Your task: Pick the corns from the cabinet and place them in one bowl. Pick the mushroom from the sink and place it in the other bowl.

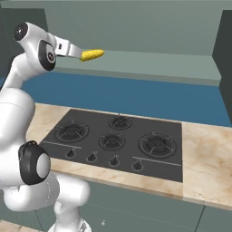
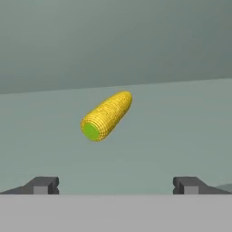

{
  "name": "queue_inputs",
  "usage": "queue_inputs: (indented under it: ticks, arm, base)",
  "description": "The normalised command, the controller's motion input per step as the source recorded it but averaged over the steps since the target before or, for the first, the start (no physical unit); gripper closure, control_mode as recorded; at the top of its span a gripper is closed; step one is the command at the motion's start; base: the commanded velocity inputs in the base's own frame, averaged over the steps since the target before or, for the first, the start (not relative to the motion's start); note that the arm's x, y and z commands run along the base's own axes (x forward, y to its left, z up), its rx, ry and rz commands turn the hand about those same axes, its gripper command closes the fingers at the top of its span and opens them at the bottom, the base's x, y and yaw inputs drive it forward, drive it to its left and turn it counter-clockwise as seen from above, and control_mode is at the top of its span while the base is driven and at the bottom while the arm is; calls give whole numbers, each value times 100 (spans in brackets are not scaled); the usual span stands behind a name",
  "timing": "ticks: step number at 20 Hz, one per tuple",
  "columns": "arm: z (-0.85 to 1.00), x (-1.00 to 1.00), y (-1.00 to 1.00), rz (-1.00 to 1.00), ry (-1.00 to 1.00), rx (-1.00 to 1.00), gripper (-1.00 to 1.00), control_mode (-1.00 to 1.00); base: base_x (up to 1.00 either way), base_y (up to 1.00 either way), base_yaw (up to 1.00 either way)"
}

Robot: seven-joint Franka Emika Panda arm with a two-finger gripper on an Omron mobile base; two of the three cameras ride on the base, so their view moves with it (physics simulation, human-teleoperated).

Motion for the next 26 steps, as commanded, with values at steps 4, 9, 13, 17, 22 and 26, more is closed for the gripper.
queue_inputs:
  ticks: [4,9,13,17,22,26]
  arm:
    - [-11,22,0,-1,0,4,-100,-100]
    - [-3,27,0,0,1,7,-100,-100]
    - [0,32,-2,0,3,7,-100,-100]
    - [-4,29,-6,0,1,2,-100,-100]
    - [-4,30,-5,0,3,0,-100,-100]
    - [-6,29,-2,0,5,0,-100,-100]
  base:
    - [0,0,0]
    - [0,0,0]
    - [0,0,0]
    - [0,0,0]
    - [0,0,0]
    - [0,0,0]
